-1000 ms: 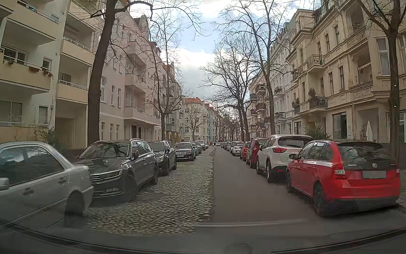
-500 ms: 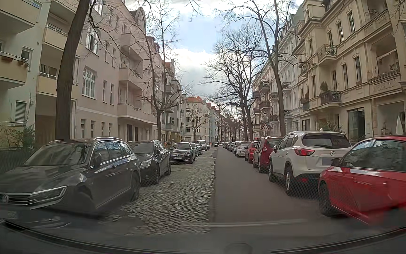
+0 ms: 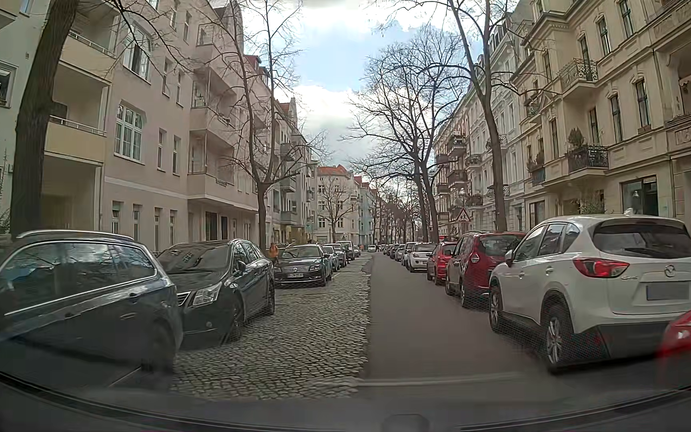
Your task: Follow the waypoints while adhering to traffic rules and regulations
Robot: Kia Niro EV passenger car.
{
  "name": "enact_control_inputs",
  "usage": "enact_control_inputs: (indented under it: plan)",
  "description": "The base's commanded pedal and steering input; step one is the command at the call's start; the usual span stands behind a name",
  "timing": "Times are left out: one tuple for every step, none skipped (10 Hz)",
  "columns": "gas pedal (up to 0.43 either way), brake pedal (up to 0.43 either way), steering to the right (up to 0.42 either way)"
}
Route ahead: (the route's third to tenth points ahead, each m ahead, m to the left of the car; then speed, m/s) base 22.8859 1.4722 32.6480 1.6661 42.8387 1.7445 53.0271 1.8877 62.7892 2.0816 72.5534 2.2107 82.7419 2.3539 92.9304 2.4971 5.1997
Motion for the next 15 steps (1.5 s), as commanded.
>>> enact_control_inputs:
  plan:
    - [0.028, 0.03, -0.002]
    - [0.028, 0.03, 0.005]
    - [0.039, 0.03, 0.017]
    - [0.047, 0.03, 0.02]
    - [0.047, 0.03, 0.016]
    - [0.047, 0.03, 0.013]
    - [0.047, 0.03, 0.012]
    - [0.047, 0.03, 0.01]
    - [0.047, 0.03, 0.008]
    - [0.047, 0.03, 0.007]
    - [0.047, 0.03, 0.003]
    - [0.039, 0.03, 0.002]
    - [0.028, 0.03, 0.002]
    - [0.0, 0.03, 0.003]
    - [0.0, 0.03, 0.004]
